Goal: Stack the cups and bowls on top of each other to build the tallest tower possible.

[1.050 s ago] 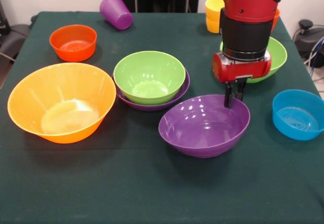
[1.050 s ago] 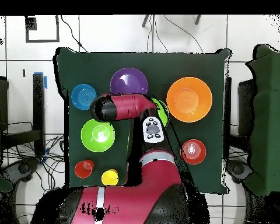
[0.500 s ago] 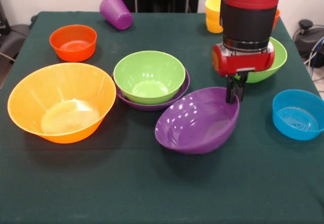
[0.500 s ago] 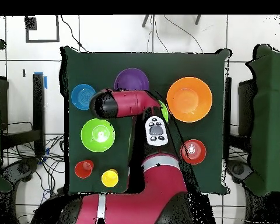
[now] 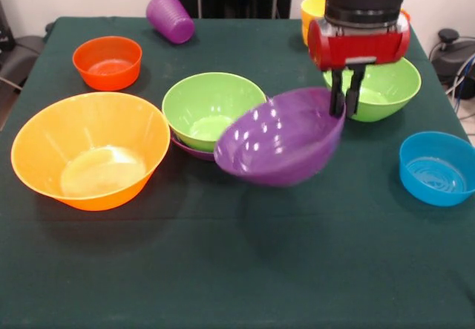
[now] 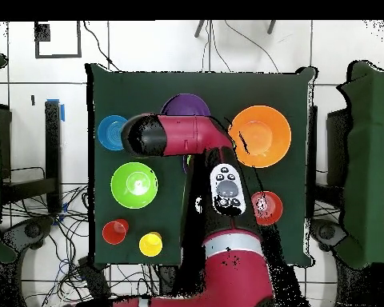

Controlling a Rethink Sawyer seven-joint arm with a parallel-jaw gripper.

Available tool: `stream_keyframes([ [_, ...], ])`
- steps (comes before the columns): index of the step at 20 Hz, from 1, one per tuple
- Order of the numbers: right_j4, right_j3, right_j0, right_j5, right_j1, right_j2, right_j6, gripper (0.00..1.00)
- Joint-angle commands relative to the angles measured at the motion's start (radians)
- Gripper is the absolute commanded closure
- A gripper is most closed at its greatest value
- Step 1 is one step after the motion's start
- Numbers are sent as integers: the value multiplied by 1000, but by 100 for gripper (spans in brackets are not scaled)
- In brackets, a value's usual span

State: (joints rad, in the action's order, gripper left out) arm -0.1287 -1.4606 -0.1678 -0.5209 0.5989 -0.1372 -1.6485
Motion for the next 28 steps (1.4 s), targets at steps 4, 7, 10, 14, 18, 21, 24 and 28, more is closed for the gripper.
stream_keyframes([
  [4, 40, -73, -21, -177, 101, -83, -20, 100],
  [7, 47, -73, -21, -206, 121, -81, -16, 100],
  [10, 43, -78, -16, -234, 148, -69, -11, 100],
  [14, 33, -137, -20, -224, 172, -43, -31, 100],
  [18, 10, -196, -30, -193, 183, -13, -45, 100],
  [21, -12, -212, -24, -199, 183, 20, -56, 100],
  [24, -26, -239, -29, -161, 176, 33, -61, 100],
  [28, -45, -247, -30, -139, 165, 55, -61, 100],
])
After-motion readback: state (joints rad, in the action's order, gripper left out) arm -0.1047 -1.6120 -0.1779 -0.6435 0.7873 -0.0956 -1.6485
